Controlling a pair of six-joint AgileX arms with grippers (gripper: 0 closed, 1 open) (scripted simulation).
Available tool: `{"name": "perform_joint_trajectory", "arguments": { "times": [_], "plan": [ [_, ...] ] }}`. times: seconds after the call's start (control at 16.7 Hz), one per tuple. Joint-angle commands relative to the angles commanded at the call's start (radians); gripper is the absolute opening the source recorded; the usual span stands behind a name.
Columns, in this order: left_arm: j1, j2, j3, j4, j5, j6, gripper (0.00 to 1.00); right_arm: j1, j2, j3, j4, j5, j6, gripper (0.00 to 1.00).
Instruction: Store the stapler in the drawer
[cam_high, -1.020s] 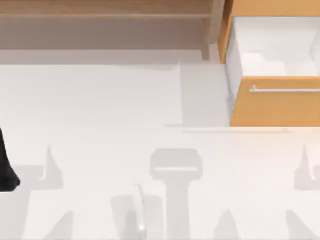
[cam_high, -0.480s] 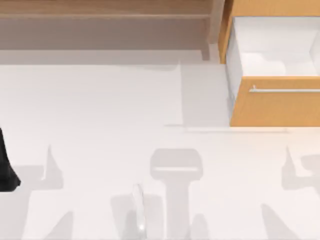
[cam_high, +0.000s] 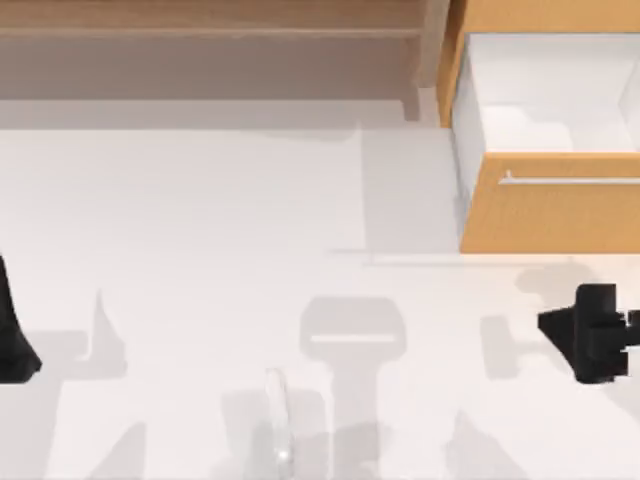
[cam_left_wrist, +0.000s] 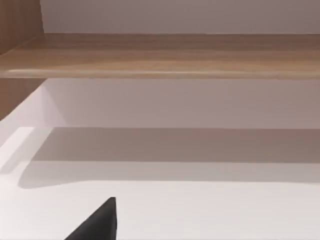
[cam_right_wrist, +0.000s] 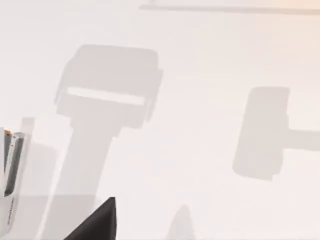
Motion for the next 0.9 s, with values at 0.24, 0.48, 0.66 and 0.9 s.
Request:
{"name": "perform_joint_trajectory", "arguments": {
  "times": [0.24,0.48,0.66,0.9],
  "plan": [
    [0.000,0.000,0.000,0.000,0.000,0.000,1.00,0.171,0.393,0.257,-0.228,-0.047,0.162,1.00],
    [0.000,0.000,0.000,0.000,0.000,0.000,1.00,0.339,0.760,0.540,-0.416,-0.043,0.308,1.00],
    [0.000,0.000,0.000,0.000,0.000,0.000,1.00,0.452,0.986,0.757,-0.514,0.003,0.396,1.00],
    [0.000,0.000,0.000,0.000,0.000,0.000,1.00,0.569,1.200,1.012,-0.588,0.100,0.480,1.00]
  ]
}}
